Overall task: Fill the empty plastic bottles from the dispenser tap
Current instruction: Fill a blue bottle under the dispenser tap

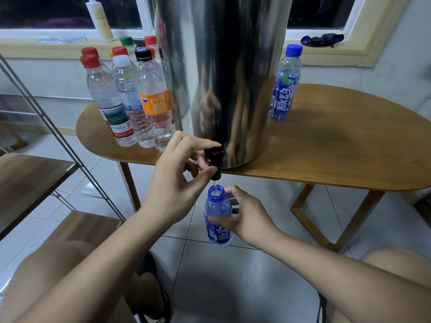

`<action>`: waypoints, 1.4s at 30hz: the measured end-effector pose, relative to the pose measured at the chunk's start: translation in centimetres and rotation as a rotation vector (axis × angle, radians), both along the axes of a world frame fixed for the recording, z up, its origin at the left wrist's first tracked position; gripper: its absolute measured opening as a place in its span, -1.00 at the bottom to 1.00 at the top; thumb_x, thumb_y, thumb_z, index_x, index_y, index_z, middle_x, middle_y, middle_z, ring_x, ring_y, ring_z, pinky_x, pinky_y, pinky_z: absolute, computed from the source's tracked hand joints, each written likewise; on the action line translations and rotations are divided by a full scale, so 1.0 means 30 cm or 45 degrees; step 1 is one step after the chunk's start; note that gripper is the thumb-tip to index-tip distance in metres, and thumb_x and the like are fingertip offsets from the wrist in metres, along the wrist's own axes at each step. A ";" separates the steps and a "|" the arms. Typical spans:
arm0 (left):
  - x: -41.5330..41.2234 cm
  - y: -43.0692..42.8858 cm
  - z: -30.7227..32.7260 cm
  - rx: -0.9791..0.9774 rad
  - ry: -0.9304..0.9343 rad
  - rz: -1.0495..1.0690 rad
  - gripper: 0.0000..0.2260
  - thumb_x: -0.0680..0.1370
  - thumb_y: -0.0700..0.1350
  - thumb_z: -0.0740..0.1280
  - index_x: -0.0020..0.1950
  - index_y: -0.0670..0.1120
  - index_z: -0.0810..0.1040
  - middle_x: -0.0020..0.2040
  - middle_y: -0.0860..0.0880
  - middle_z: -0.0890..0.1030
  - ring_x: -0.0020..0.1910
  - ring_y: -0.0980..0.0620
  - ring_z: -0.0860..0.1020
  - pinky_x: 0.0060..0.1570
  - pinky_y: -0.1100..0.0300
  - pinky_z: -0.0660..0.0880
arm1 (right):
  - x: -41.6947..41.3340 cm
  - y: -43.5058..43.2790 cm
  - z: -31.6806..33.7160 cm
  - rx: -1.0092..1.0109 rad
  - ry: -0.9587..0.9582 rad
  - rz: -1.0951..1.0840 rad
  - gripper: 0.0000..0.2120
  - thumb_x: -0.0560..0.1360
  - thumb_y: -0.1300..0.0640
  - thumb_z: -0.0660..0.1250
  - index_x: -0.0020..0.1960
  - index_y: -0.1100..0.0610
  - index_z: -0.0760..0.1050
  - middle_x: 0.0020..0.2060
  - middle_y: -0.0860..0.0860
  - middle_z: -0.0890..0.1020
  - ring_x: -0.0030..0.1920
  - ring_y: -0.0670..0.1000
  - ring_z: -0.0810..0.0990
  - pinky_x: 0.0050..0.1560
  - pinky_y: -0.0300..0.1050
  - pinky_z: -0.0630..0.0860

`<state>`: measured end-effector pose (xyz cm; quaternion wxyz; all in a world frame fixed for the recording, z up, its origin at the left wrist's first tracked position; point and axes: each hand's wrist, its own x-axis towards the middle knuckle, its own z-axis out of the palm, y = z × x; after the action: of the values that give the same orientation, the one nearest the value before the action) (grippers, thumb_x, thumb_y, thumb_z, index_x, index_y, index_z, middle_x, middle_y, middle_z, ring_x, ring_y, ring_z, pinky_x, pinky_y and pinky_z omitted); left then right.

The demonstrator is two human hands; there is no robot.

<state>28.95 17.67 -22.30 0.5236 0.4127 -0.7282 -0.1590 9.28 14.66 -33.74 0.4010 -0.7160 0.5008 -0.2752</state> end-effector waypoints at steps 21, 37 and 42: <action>-0.002 -0.005 -0.009 0.090 0.119 -0.044 -0.51 0.55 -0.43 0.49 0.28 0.10 0.62 0.00 -0.06 0.48 -0.07 -0.12 0.59 -0.13 -0.03 0.58 | 0.001 -0.002 -0.004 -0.026 0.013 0.001 -0.38 0.40 -0.24 0.66 0.34 -0.23 0.42 0.23 -0.27 0.62 0.18 -0.18 0.63 0.11 -0.25 0.63; -0.002 -0.009 -0.011 0.101 0.136 -0.049 -0.45 0.55 -0.44 0.48 0.27 0.18 0.60 -0.02 -0.08 0.49 -0.08 -0.12 0.58 -0.13 -0.06 0.59 | -0.001 -0.002 -0.006 -0.017 0.030 0.008 -0.35 0.42 -0.23 0.65 0.38 -0.17 0.43 0.28 -0.22 0.63 0.22 -0.14 0.63 0.19 -0.17 0.67; -0.004 -0.008 -0.009 0.094 0.128 -0.046 -0.46 0.55 -0.45 0.48 0.27 0.16 0.60 -0.02 -0.08 0.49 -0.08 -0.13 0.59 -0.13 -0.06 0.60 | -0.001 -0.003 -0.003 -0.007 0.029 0.008 -0.35 0.41 -0.22 0.65 0.39 -0.16 0.44 0.28 -0.20 0.63 0.23 -0.12 0.63 0.20 -0.14 0.66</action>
<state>28.83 17.44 -22.57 0.5408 0.4102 -0.7020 -0.2157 9.25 14.58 -33.82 0.3940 -0.7218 0.5023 -0.2672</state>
